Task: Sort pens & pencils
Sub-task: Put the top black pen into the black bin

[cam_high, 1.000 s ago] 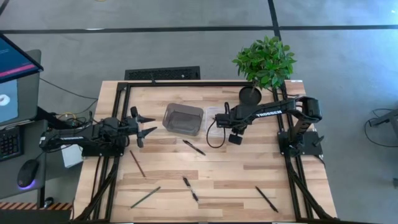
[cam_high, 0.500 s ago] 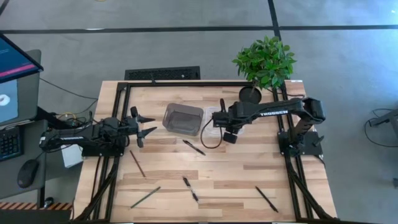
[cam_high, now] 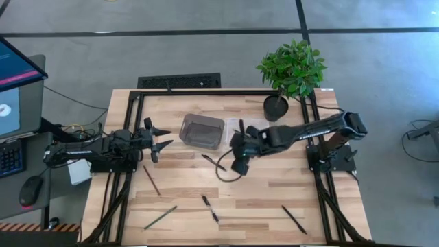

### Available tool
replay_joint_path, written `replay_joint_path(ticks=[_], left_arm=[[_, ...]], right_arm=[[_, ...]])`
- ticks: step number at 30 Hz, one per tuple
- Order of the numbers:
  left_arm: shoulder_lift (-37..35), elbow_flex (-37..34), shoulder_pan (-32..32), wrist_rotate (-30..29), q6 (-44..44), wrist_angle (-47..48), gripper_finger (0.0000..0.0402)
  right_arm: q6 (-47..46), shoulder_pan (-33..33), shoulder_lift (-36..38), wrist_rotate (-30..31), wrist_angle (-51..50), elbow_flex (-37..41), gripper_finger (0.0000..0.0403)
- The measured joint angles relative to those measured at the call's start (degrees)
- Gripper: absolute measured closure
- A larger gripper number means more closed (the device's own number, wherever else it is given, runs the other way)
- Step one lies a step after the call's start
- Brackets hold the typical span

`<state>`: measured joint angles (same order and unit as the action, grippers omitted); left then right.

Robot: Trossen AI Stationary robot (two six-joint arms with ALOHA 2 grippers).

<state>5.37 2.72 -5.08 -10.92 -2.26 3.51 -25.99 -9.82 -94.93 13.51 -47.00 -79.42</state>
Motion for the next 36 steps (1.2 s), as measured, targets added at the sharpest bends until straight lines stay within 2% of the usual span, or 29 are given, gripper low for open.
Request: replay_joint_path(ticks=[12, 19, 24, 36], left_arm=[[0.0, 0.0, 0.0, 0.0, 1.5, 0.0, 0.0228], [0.0, 0.0, 0.0, 0.0, 1.5, 0.0, 0.0228], [0.0, 0.0, 0.0, 0.0, 1.8, 0.0, 0.0228], [0.0, 0.0, 0.0, 0.0, 2.1, 0.0, 0.0228]], right_arm=[[2.7, 1.7, -11.0, -0.4, 5.2, 0.0, 0.0250], [4.0, 1.8, -16.1, -4.7, 8.2, 0.0, 0.0248], [4.0, 0.8, -17.7, -7.3, 11.3, 0.0, 0.0251], [1.1, 0.6, -17.9, -7.5, 13.4, 0.0, 0.0238]])
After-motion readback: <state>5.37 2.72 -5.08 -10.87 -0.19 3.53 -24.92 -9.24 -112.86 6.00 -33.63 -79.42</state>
